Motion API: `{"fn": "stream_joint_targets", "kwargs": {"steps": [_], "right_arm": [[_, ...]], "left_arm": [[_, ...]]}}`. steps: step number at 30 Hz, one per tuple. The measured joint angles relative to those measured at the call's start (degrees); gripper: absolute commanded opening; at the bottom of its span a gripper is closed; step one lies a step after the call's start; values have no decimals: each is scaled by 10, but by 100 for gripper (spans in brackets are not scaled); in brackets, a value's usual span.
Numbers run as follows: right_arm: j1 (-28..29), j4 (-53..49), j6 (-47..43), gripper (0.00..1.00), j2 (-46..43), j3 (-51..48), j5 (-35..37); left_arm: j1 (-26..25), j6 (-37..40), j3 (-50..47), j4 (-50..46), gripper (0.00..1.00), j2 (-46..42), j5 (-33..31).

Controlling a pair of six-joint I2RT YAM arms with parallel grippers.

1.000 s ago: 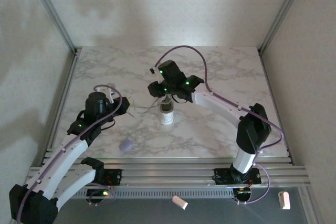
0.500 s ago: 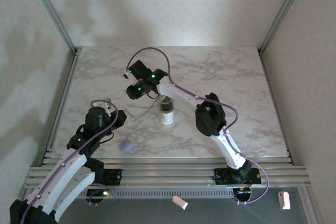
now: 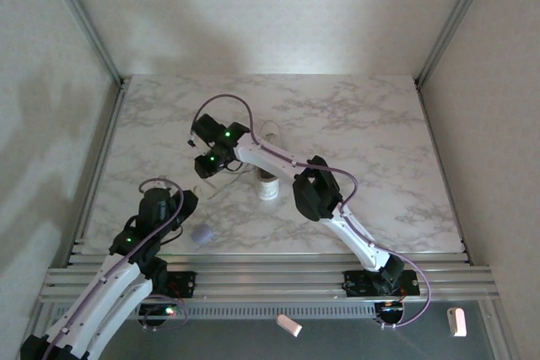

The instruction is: Tie the shoes

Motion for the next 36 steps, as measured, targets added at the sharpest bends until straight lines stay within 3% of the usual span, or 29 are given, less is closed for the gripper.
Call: {"fn": "stream_joint_targets", "kwargs": {"steps": [27,36], "right_arm": [[37,-22,-20,33,71,64,115],[41,-30,-33,1,76,71,157]], "left_arm": [[0,-37,-17,-2,0,-11,-23],[0,-37,-17,-2,0,-14,-23]]}}
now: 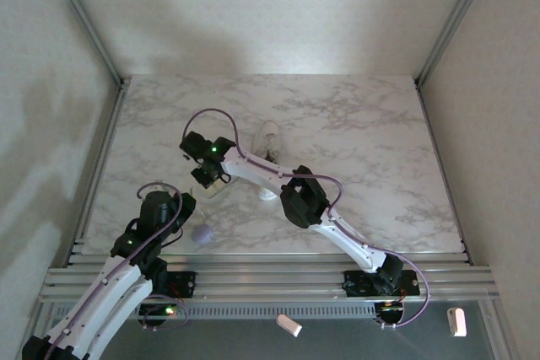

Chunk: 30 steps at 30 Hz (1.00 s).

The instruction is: Tie the shoes

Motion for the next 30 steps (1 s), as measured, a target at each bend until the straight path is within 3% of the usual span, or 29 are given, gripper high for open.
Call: {"fn": "stream_joint_targets", "kwargs": {"steps": [9,21,30], "right_arm": [[-3,0,14,0,-23,-10,-49],[-29,44,33,0,-247,-86,-70],[-47,57,44,0,-304,-127,-69]], "left_arm": [[0,22,35,1,0,-15,3],[0,88,160,22,0,24,2],[0,126,211,26,0,75,-9]]}}
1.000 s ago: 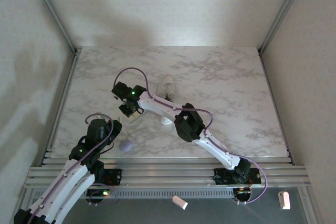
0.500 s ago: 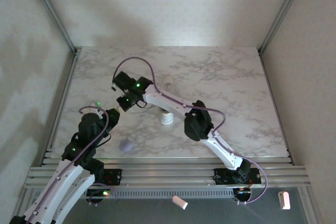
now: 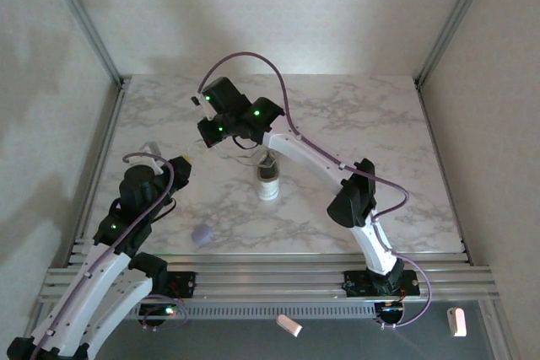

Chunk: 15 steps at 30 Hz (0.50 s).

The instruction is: Tie the shoes

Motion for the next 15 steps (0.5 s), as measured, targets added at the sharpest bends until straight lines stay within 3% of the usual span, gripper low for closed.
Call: {"fn": "stream_joint_targets", "kwargs": {"steps": [6,15], "right_arm": [[-23,5,0,0,-41,-63,-1],[-46,33,-9,0,-146,-188,-11]], "left_arm": [[12,17,32,-7,0,23,-30],[78,20,46,-28,0,85,-62]]}}
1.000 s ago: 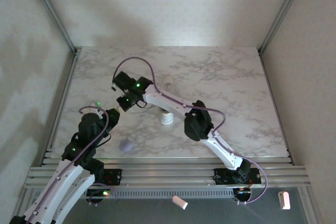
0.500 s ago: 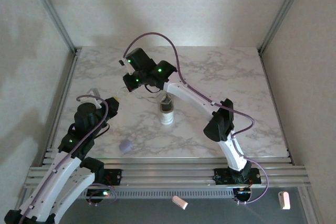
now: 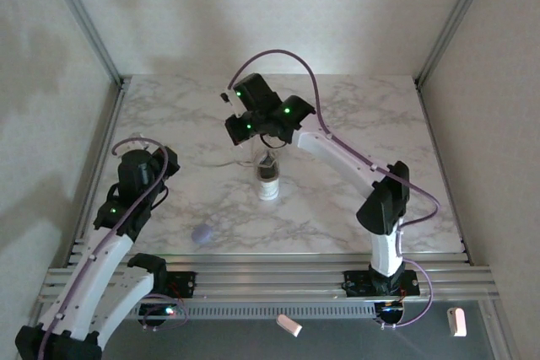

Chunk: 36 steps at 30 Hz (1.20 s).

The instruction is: Tie the shoes

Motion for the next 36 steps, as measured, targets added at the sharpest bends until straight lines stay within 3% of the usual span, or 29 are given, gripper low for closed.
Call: {"fn": "stream_joint_targets", "kwargs": {"steps": [14,18,20,22,25,30,36], "right_arm": [[1,27,-48,0,-68,-108,-22],[1,25,-77,0,-69,-108,-42],[1,25,-94,0,-69,-108,-47],[1,25,-109,0,-69,-108,-47],[1,25,-130,0,-69,-108,-47],[1,24,-164,0,-70,-108,-42],[1,24,-217,0,-104,-140,-28]], "left_arm": [[45,35,6,18,3,66,27],[47,43,6,29,43,82,30],[50,43,6,29,71,86,27],[55,43,6,29,87,84,24],[61,52,6,29,98,80,17],[61,75,2,69,100,52,27],[59,101,-107,314,100,-14,106]]}}
